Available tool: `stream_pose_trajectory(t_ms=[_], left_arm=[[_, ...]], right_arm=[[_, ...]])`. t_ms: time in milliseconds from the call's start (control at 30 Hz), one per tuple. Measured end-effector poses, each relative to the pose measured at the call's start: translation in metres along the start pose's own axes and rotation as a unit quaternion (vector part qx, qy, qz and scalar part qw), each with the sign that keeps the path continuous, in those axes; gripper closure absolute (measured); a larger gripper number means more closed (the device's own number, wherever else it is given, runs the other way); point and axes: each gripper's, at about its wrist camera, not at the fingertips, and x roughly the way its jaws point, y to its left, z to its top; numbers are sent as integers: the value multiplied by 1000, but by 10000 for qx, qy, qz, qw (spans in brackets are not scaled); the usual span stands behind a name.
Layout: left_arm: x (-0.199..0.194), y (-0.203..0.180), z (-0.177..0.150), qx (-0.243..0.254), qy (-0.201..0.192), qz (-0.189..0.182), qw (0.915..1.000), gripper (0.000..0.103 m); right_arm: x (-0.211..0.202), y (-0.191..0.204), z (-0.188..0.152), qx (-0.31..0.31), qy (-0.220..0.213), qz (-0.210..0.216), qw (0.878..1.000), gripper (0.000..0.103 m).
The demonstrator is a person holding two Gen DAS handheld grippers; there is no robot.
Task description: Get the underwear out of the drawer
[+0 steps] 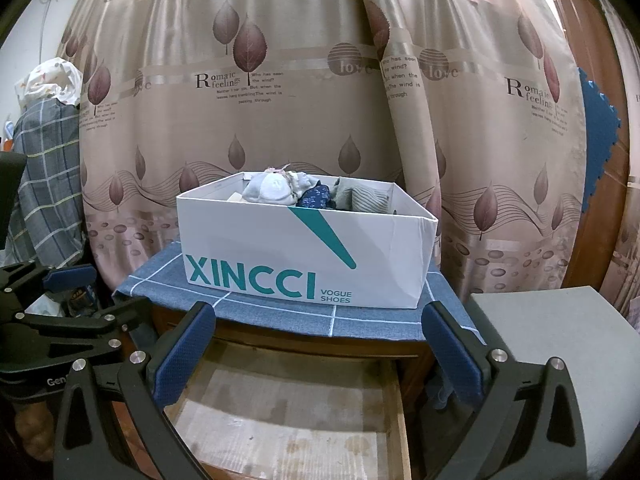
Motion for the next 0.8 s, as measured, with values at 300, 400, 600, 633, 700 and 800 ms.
stream_pose_trajectory(t_ms=[300, 400, 600, 633, 700, 800], left_arm=[[0, -1, 0, 14, -12, -49, 10000, 26], [0, -1, 0, 11, -6, -52, 10000, 26], [-1, -1, 0, 7, -7, -57, 10000, 26], [-1, -1, 0, 16, -10, -38, 10000, 26], [-1, -1, 0, 21, -13, -41, 10000, 26], [-1, -2, 0, 22, -18, -33, 10000, 26]], right_arm=[[0, 0, 0, -5, -4, 5, 10000, 1], [0, 0, 0, -11, -5, 1, 10000, 1], [0, 0, 0, -7, -6, 4, 10000, 1], [0, 0, 0, -8, -6, 2, 10000, 1], [0, 0, 0, -10, -5, 2, 10000, 1], [0, 0, 0, -12, -4, 2, 10000, 1]])
